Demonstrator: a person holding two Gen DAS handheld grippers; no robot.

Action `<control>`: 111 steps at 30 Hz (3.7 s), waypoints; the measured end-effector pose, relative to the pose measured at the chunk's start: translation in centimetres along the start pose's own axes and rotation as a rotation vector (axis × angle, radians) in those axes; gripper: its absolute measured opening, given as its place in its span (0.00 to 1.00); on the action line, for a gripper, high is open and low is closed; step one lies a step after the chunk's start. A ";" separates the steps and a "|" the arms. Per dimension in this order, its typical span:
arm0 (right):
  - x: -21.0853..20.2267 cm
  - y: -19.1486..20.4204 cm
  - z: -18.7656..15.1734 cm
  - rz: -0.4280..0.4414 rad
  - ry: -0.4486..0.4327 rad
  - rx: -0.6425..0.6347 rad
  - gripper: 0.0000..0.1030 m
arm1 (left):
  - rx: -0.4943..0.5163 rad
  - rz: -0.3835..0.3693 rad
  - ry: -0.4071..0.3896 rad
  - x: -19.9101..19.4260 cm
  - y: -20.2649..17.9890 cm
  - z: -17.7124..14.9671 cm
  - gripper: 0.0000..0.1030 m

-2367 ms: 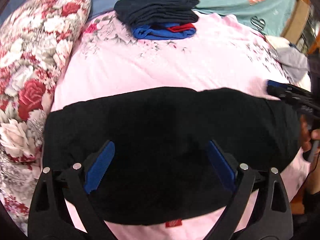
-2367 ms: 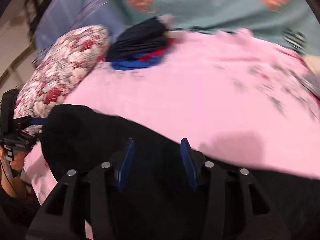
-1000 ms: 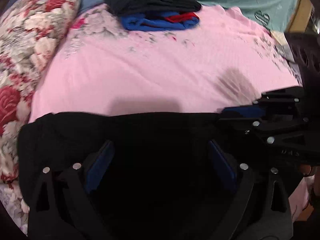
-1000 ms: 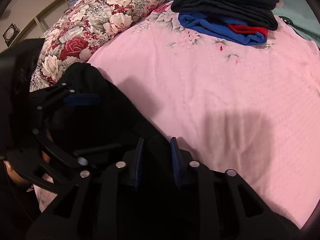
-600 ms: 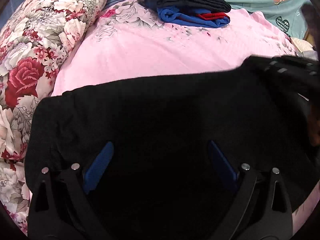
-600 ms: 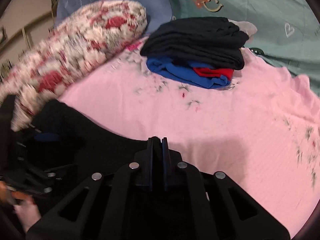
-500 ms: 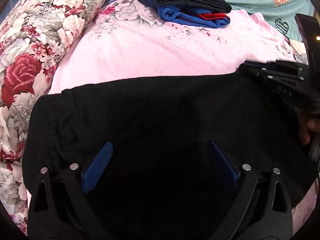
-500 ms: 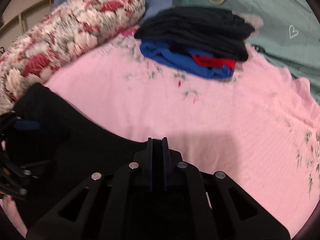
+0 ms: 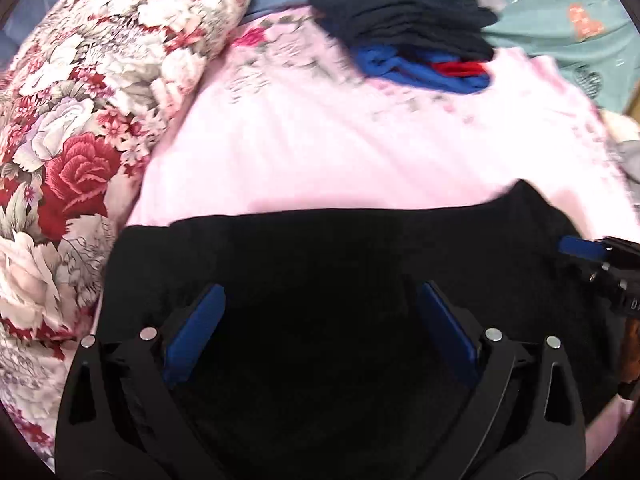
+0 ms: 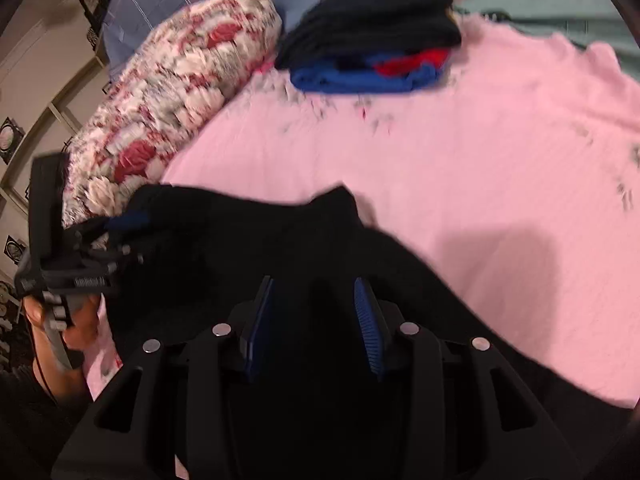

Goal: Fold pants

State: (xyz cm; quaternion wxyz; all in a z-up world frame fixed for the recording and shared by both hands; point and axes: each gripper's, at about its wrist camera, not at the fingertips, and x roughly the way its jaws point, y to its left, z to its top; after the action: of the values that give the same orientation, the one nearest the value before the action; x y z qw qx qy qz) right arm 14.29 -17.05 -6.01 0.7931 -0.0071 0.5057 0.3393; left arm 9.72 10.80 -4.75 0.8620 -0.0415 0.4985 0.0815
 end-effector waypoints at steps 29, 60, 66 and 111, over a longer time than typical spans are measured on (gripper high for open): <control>-13.1 -10.8 -9.2 -0.110 -0.164 0.363 0.54 | -0.036 0.098 0.016 0.5 0.7 -0.2 0.96; -29.8 -20.3 -27.2 -0.464 -0.412 0.970 0.72 | 0.160 -0.175 0.056 -2.0 -6.6 -4.3 0.96; -27.3 -20.9 -27.3 -0.433 -0.410 0.935 0.72 | 0.265 -0.214 0.082 -2.3 -8.7 -6.6 0.96; -16.6 -11.6 -11.5 -0.112 -0.252 0.525 0.17 | 0.208 -0.323 -0.057 -6.6 -11.2 -2.7 0.98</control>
State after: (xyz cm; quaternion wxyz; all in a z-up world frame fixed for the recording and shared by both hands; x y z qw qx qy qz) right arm 7.13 -38.87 -2.04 0.8418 0.2126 0.4727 0.1507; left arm 6.26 -1.25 -0.48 0.8774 -0.0293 0.4665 -0.1085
